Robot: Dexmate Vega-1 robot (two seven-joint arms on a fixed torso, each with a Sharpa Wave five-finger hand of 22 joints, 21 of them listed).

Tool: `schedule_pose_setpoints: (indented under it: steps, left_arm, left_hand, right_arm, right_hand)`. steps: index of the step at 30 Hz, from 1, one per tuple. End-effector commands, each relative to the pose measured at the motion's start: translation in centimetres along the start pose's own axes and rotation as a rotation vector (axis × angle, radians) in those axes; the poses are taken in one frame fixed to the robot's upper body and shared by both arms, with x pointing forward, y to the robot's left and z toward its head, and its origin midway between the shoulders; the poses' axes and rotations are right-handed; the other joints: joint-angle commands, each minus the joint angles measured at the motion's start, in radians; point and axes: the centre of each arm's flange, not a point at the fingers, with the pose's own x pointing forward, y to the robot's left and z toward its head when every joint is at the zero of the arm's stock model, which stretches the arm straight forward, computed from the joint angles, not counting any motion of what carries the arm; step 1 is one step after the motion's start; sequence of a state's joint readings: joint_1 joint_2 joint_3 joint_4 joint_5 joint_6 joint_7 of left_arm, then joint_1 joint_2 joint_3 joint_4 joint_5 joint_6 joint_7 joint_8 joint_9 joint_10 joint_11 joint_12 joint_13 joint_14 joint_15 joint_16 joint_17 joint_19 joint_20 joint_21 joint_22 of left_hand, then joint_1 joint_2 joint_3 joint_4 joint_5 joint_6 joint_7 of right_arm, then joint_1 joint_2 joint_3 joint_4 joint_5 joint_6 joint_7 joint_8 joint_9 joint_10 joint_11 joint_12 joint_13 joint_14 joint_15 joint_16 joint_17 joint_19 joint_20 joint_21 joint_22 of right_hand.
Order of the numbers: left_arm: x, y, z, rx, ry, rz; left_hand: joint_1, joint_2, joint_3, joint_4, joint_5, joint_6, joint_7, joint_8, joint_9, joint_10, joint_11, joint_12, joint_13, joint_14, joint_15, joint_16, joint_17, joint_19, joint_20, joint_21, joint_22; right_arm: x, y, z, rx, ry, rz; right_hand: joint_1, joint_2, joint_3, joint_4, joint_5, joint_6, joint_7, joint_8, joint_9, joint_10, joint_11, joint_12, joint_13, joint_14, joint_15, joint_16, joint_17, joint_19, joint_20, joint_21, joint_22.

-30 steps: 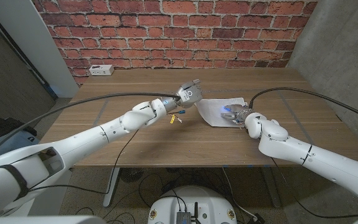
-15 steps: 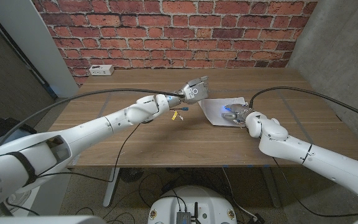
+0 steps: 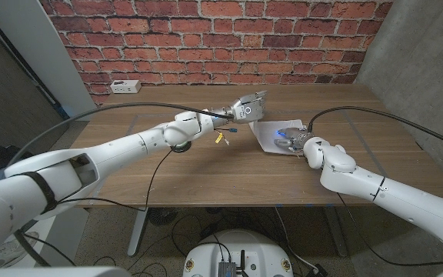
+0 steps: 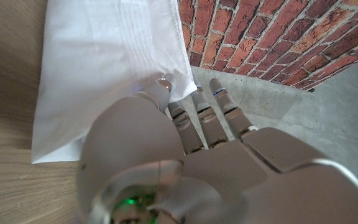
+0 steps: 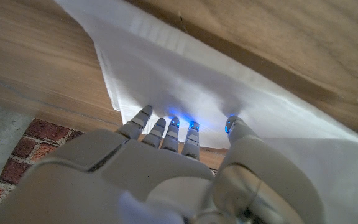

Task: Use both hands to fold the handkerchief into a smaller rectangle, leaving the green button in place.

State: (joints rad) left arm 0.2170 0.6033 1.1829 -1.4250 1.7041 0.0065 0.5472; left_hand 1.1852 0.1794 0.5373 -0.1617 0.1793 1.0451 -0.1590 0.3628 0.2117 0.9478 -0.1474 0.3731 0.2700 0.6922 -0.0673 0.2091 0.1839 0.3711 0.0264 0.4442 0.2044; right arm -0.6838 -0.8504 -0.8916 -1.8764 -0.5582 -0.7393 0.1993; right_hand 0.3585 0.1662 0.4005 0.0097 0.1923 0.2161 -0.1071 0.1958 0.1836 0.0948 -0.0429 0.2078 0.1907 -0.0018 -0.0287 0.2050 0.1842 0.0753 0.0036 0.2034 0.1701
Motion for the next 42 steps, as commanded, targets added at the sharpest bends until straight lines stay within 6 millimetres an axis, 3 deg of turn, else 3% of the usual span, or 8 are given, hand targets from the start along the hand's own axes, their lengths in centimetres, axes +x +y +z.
schedule_pose_setpoints:
  steps: [1, 19, 42]
  left_arm:
    - [2.4, -0.2, -0.6, 0.097, -0.065, 0.08]
    - [5.0, 0.6, 0.1, 0.161, -0.14, 0.185]
    - [8.8, 0.2, 2.0, 0.209, -0.169, 0.252]
  left_hand:
    - [0.008, 0.001, -0.004, 0.002, -0.001, 0.004, -0.004, 0.005, 0.006, 0.076, -0.052, 0.005, 0.005, 0.011, -0.173, 0.004, 0.003, 0.005, -0.008, 0.005, 0.003]
    - [0.012, 0.001, -0.009, 0.003, -0.002, 0.006, -0.011, 0.006, 0.006, 0.079, -0.052, 0.003, 0.013, 0.01, -0.174, 0.001, 0.003, 0.004, -0.017, 0.009, 0.002]
    - [0.015, 0.002, -0.013, 0.006, -0.001, 0.004, -0.018, 0.006, 0.005, 0.08, -0.053, -0.004, 0.023, 0.011, -0.174, -0.003, 0.004, 0.0, -0.022, 0.014, 0.0]
  right_arm:
    - [0.0, 0.1, -0.2, -0.026, 0.003, 0.008]
    - [-0.6, 0.4, -0.6, -0.038, 0.008, 0.006]
    - [-0.8, 0.7, -1.0, -0.042, 0.002, 0.023]
  right_hand:
    - [0.012, -0.002, 0.004, -0.007, -0.004, 0.013, -0.002, 0.004, 0.004, 0.012, 0.0, -0.002, 0.003, 0.005, -0.045, -0.001, 0.002, 0.009, 0.001, -0.002, 0.002]
    - [0.015, -0.001, 0.004, -0.012, -0.005, 0.017, -0.002, 0.004, 0.005, 0.014, 0.001, -0.003, 0.004, 0.005, -0.046, 0.0, 0.003, 0.01, 0.002, -0.004, 0.002]
    - [0.015, 0.0, 0.002, -0.016, -0.005, 0.02, -0.001, 0.002, 0.005, 0.015, 0.003, -0.004, 0.004, 0.004, -0.047, 0.0, 0.005, 0.011, -0.001, -0.005, 0.002]
